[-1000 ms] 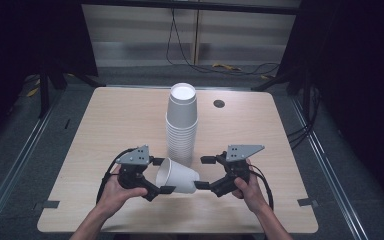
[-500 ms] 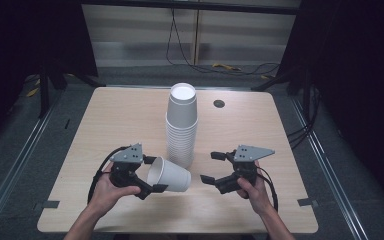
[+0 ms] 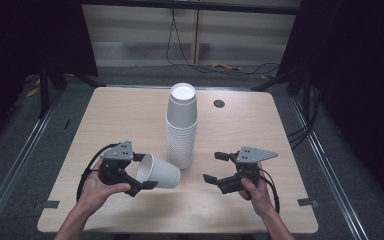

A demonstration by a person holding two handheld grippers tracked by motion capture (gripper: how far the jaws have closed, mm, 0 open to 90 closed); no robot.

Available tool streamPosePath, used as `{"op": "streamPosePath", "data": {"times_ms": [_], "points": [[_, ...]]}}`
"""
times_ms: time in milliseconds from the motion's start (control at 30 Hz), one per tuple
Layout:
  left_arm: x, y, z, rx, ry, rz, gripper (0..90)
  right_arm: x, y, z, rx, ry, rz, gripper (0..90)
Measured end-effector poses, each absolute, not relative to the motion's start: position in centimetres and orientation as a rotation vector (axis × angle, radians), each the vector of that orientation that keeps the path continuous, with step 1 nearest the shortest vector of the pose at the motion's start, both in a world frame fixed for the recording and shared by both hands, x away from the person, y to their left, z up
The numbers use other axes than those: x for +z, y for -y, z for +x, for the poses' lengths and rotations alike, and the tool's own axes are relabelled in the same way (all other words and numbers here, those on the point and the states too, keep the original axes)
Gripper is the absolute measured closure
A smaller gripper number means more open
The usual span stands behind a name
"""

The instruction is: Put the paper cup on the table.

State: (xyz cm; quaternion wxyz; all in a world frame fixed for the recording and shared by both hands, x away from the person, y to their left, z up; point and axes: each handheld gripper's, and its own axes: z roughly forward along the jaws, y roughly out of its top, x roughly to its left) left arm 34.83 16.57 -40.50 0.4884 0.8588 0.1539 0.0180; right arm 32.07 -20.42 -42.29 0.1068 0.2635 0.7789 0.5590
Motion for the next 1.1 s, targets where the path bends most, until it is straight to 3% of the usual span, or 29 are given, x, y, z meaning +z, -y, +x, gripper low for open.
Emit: {"op": "streamPosePath", "data": {"times_ms": [1100], "points": [[-39.9,-20.5,37.3,0.194,-0.608,2.22,9.8,-43.1,21.6,32.1,1.622,-2.218,0.846,13.6]]}}
